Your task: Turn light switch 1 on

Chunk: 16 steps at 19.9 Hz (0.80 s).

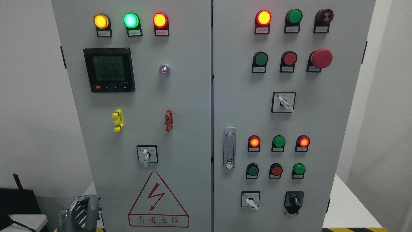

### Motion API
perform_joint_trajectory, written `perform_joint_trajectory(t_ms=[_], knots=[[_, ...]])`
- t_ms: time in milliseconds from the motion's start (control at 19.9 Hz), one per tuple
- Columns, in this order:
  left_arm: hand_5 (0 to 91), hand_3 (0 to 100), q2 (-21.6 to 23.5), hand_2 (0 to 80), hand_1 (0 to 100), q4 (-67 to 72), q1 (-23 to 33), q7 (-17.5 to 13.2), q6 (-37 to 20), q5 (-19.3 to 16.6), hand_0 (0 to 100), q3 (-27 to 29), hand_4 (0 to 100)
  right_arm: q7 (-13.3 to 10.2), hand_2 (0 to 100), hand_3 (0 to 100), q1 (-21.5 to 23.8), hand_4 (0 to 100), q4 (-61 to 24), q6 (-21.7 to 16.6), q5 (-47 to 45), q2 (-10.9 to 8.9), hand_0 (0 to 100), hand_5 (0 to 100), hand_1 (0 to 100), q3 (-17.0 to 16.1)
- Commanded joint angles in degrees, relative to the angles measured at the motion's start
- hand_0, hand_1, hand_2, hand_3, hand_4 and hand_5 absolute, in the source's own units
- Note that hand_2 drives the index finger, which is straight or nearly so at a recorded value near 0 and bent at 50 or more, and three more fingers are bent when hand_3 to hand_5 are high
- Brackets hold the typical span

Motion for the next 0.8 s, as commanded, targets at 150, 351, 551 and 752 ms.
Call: perform_joint_trajectory(t_ms=[150,351,551,752], knots=[[77.0,84,-3.96,58.0,40,-0.71,-5.27,3.79,7.11,-3.78,2,-11.65,85,-0.04,0,0,0.00,0,0.00,0.04,-0.97,0.00,12,0,39,0.00],[77.0,85,-4.48,58.4,42,-0.36,-6.86,5.91,9.85,-6.33,1,-12.45,86,-0.04,0,0,0.08,0,0.00,0.04,-0.97,0.00,12,0,39,0.00],[77.0,85,-4.48,58.5,42,-0.28,-6.86,9.14,12.39,-9.04,1,-12.71,86,-0.04,0,0,0.00,0,0.00,0.04,-1.05,0.00,12,0,39,0.00],[76.6,85,-4.75,58.5,42,-0.19,-7.21,10.57,13.89,-9.58,2,-12.71,86,-0.04,0,0,0.00,0,0.00,0.04,-0.97,0.00,12,0,39,0.00]])
